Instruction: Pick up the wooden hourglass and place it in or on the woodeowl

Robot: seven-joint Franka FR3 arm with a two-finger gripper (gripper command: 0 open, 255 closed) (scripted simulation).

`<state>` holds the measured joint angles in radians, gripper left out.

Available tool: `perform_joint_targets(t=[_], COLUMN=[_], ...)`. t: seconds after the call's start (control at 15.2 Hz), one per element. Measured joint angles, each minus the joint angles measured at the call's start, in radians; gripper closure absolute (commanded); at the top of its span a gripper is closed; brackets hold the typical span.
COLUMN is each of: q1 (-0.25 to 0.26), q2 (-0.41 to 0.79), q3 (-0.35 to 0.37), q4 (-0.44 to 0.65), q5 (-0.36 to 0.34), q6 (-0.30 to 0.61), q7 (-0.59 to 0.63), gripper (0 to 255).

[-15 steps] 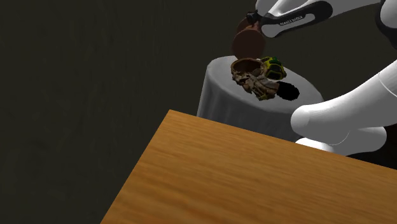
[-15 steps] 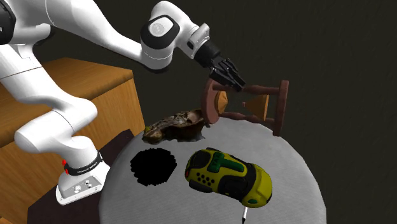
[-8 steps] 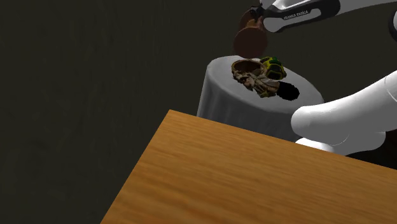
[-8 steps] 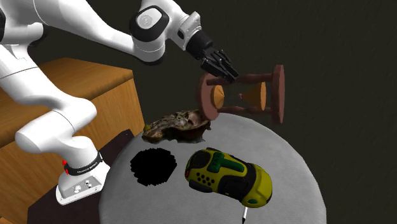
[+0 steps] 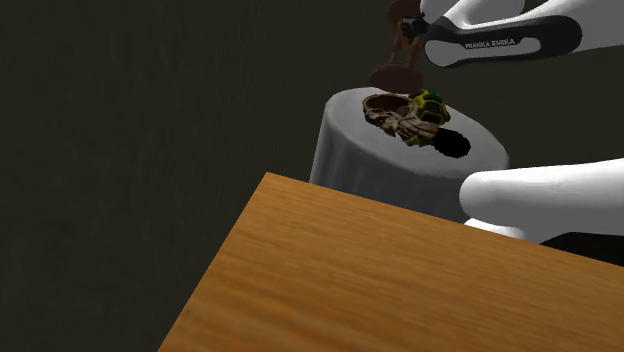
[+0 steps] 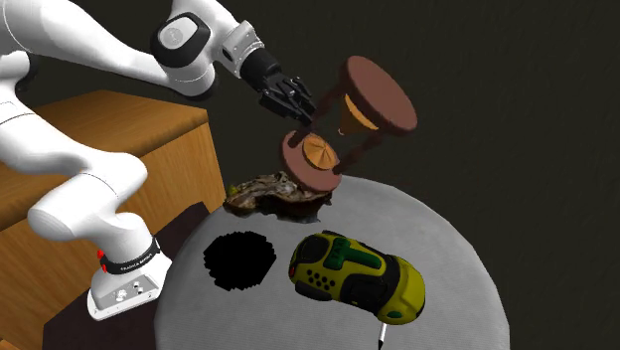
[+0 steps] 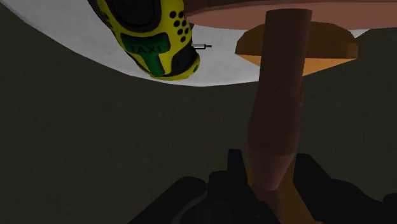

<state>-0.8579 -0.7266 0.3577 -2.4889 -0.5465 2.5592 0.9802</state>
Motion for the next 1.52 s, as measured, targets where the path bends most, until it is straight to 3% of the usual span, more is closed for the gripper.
perform_joint_targets(t=[0.53,1.52], q1=[0.177,0.185], q2=[-0.319,-0.326], q3=[-0.011,0.03], q4=[-0.186,-0.331], q5=[0.096,0.082], q6=[-0.179,-0.106], q7=[-0.027,0.057], gripper=[255,255])
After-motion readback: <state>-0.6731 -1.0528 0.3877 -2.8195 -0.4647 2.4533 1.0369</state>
